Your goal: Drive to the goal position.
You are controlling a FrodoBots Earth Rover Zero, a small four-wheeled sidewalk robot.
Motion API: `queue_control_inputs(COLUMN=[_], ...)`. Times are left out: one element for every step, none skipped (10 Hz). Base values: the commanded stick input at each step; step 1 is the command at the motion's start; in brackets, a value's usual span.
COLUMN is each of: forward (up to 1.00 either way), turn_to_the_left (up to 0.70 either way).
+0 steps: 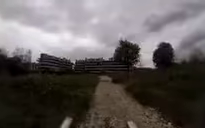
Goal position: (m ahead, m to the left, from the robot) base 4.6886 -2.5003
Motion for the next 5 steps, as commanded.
queue_control_inputs(forward=[0.7,0.7,0.7,0.7,0.7], turn_to_the_left=[-0.35,-0.12,0.0,0.0,0.0])
